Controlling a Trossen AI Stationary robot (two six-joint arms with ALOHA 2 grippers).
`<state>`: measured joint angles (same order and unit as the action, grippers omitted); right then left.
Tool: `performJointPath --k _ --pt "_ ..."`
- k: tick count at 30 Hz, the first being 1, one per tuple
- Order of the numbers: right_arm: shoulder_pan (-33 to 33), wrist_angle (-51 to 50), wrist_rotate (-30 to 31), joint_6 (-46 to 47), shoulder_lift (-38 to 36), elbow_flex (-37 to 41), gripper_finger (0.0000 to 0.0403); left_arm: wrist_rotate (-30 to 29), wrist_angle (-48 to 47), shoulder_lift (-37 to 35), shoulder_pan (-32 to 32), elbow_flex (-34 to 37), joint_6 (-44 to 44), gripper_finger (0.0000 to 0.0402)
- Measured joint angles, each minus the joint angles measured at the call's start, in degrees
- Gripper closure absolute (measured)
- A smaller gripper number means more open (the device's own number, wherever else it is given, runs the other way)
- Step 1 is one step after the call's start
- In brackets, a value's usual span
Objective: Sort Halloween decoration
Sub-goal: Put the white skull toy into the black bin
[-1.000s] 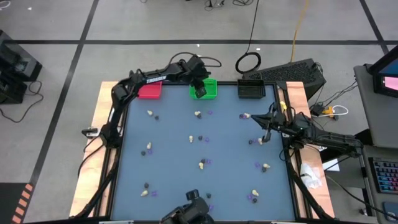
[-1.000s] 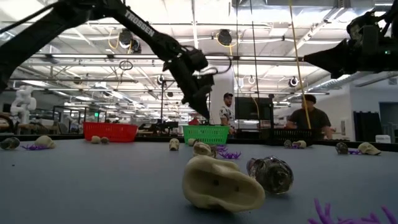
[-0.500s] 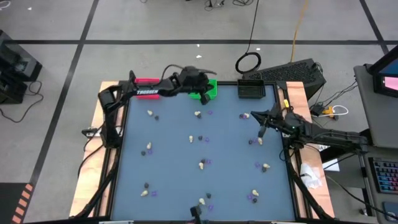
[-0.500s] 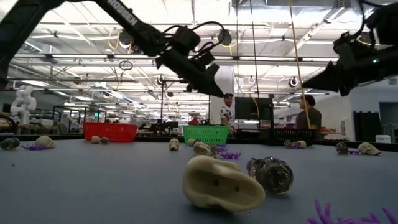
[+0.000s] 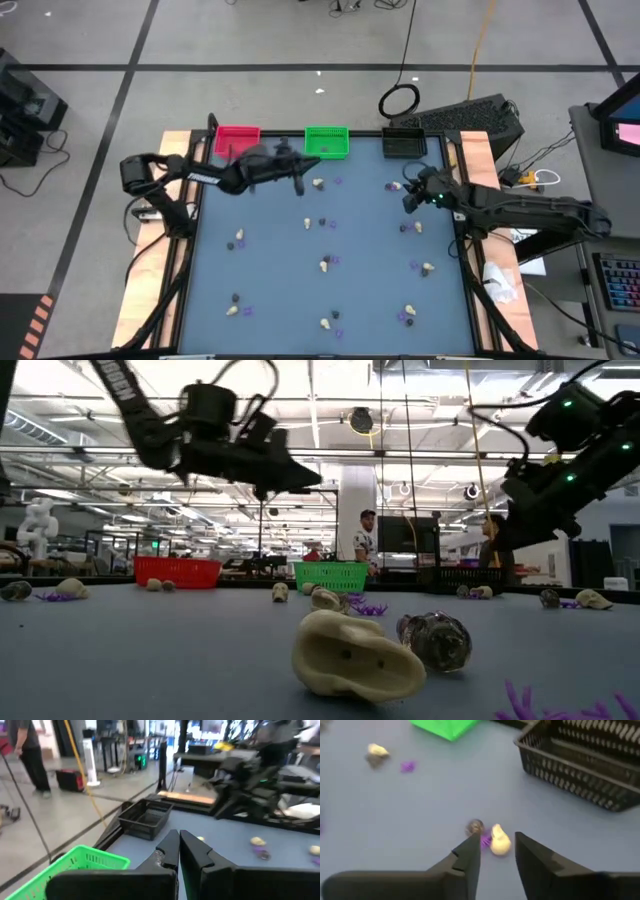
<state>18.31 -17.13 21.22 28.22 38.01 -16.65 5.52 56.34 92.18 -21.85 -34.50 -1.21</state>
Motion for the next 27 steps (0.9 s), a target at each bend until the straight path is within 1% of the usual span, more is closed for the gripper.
performJointPath --k 4,8,12,17,23,27 --pt "3.76 -1.71 -5.90 1.48 7.15 -3.70 0.0265 -0.16 9.43 -0.30 0.31 6.33 -0.09 0.0393" --pt "7.51 -2.22 -10.99 1.64 14.22 -7.44 0.0257 -1.18 13.75 -0.28 0.32 10.25 -0.59 0.0393" --pt "10.96 -5.03 -12.57 0.87 21.28 -10.83 0.0257 -1.75 14.60 -0.26 0.25 12.14 -0.51 0.0393" --pt "13.92 -5.05 -14.70 -2.63 28.83 -13.34 0.0257 -1.74 14.75 -0.26 0.25 12.65 0.26 0.0393" --pt "16.57 -3.54 -19.88 -4.20 33.97 -14.05 0.0257 -1.69 14.33 -0.26 0.22 12.65 1.08 0.0393" --pt "17.88 -2.87 -19.97 -5.19 36.07 -14.05 0.0259 -1.64 13.61 -0.26 0.29 12.65 0.20 0.0393"
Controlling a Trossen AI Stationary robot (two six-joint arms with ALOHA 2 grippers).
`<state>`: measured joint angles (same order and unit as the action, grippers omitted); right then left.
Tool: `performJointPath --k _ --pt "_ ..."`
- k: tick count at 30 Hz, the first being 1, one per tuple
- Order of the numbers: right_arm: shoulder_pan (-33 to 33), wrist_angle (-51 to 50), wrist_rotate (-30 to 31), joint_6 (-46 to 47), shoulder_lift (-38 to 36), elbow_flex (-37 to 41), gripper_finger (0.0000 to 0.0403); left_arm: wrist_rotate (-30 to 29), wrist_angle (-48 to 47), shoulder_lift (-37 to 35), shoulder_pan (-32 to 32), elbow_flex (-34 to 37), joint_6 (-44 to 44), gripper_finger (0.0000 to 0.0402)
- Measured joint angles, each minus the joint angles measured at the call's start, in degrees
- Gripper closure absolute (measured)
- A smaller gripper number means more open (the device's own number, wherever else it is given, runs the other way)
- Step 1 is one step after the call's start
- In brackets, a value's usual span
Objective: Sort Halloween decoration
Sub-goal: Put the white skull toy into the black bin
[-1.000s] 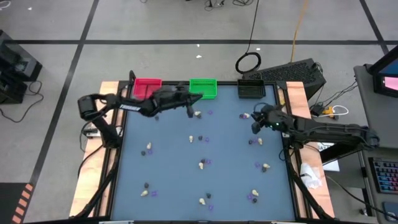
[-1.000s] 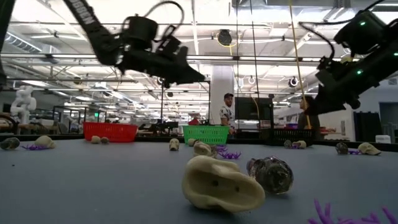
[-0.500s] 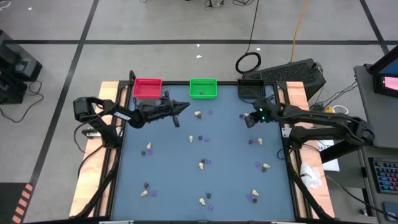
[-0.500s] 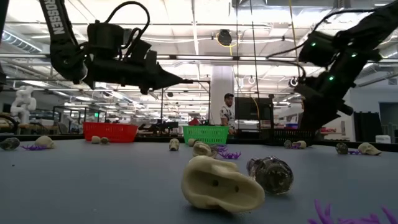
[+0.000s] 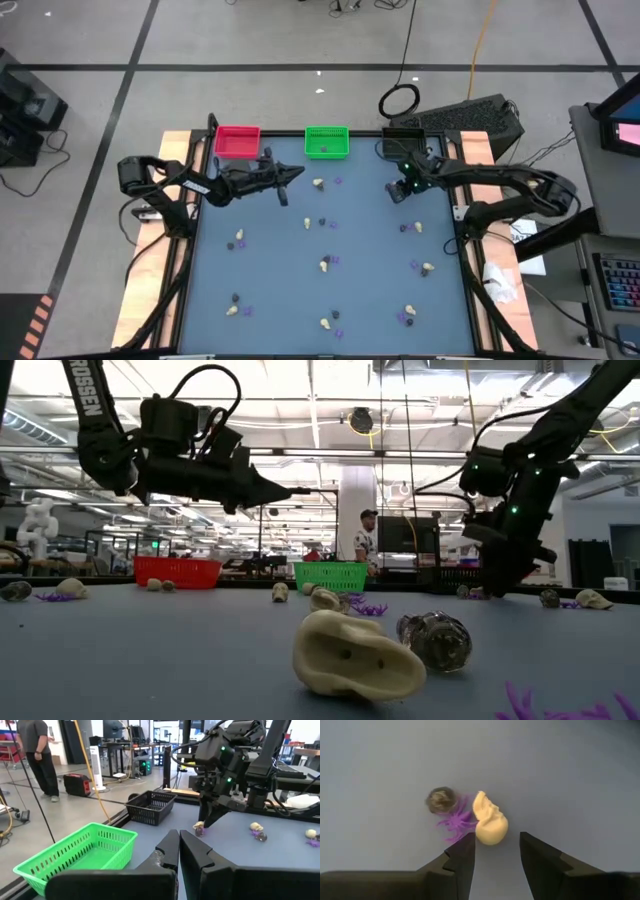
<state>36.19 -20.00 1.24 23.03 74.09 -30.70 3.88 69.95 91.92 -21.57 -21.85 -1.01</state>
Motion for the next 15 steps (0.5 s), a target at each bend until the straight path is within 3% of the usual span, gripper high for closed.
performJointPath --k 15 --pt "1.68 3.16 -0.07 -5.94 1.24 -0.04 0.0357 0.15 -0.23 0.00 -0.15 0.00 4.25 0.0393"
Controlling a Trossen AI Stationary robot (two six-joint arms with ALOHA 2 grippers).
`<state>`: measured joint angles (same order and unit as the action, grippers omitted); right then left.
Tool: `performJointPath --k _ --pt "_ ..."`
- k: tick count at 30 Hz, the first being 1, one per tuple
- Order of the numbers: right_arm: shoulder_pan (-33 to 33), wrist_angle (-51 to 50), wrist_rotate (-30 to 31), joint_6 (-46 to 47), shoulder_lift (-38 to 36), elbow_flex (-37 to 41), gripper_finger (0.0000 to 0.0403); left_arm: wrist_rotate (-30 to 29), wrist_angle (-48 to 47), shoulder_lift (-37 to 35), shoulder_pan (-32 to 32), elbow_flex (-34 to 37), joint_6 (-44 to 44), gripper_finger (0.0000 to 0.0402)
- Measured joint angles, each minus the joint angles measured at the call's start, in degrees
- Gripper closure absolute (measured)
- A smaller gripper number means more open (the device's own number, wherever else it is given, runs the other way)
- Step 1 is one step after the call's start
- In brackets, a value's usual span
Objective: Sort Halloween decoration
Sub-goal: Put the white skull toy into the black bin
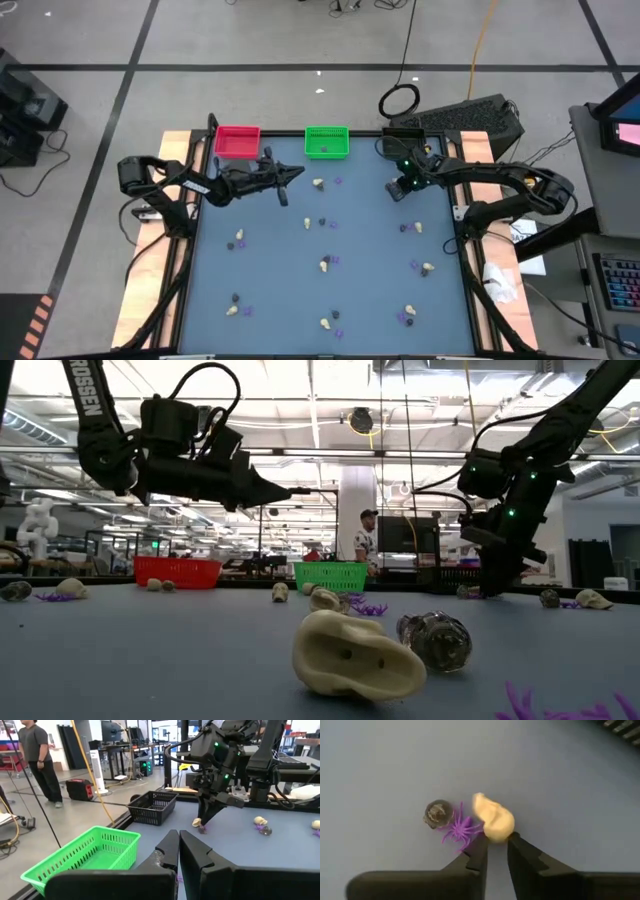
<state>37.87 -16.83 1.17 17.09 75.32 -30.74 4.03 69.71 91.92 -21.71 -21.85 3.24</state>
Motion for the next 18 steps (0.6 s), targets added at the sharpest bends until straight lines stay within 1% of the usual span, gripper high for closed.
performJointPath --k 7,11,14,18 --pt "-0.04 -0.18 -1.01 0.70 -1.98 0.04 0.0387 0.02 -0.51 0.02 0.00 0.00 0.07 0.0393" --pt "-0.07 -0.16 -1.31 1.10 -4.36 0.04 0.0394 0.02 -1.83 0.04 0.00 0.00 0.07 0.0393" --pt "-0.22 -0.18 -1.40 2.54 -4.78 -1.10 0.0380 0.02 -1.79 0.04 0.00 0.00 0.05 0.0393" --pt "-0.94 0.65 -1.37 2.78 -3.22 -4.68 0.0332 0.02 -1.73 0.04 0.00 -0.02 0.05 0.0393"
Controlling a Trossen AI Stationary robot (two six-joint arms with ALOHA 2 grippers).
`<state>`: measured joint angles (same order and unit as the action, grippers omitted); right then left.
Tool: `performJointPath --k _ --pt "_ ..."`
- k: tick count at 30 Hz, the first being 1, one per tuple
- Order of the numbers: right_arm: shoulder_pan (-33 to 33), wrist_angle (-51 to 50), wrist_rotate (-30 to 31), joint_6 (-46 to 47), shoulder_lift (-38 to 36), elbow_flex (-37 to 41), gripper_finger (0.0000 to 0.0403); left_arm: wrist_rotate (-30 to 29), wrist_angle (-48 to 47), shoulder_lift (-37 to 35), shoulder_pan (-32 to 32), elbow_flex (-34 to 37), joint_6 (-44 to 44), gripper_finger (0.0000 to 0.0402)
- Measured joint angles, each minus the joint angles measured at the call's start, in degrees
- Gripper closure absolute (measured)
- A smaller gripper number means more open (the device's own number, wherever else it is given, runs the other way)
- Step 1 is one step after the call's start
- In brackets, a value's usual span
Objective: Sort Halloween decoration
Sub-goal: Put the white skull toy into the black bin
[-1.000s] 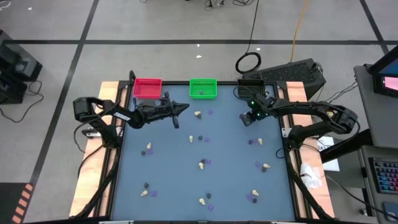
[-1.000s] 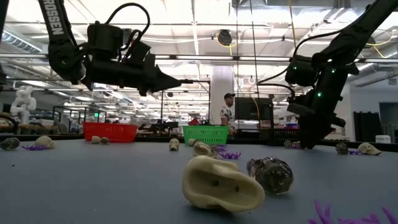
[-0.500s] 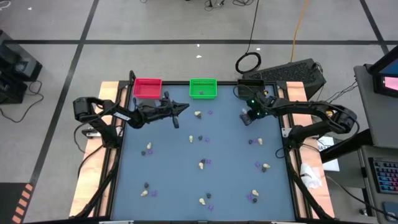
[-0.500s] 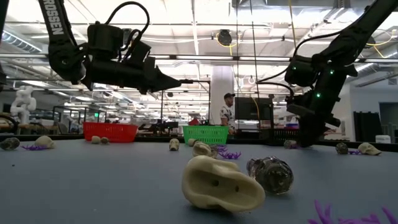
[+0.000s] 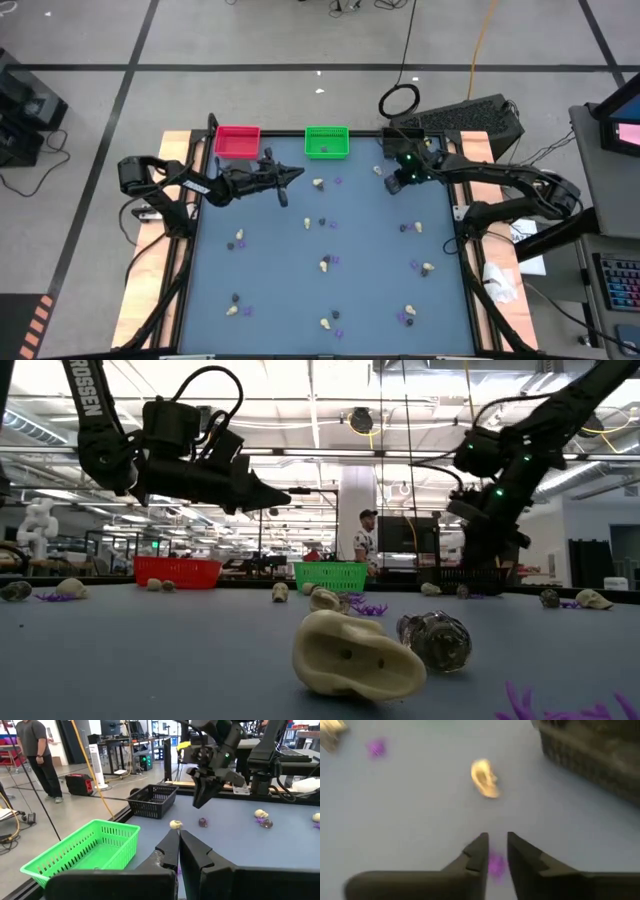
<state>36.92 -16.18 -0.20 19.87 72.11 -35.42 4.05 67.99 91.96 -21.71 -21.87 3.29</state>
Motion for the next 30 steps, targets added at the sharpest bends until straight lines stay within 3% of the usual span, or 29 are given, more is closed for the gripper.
performJointPath --k 7,12,23,30 --pt "-0.19 0.10 0.04 0.01 8.97 -7.52 0.0228 0.01 0.04 0.00 0.00 -0.02 -0.04 0.0393" --pt "-0.17 -2.16 0.06 1.06 16.76 -12.01 0.0192 0.02 0.02 0.00 0.00 -0.02 -0.07 0.0393" --pt "-0.26 -2.99 0.17 1.98 24.62 -16.61 0.0204 0.03 0.00 0.00 0.00 -0.02 -0.13 0.0393" --pt "-0.26 -3.15 0.89 3.46 25.01 -16.70 0.0262 0.04 -0.02 0.00 0.00 -0.04 -0.11 0.0393"
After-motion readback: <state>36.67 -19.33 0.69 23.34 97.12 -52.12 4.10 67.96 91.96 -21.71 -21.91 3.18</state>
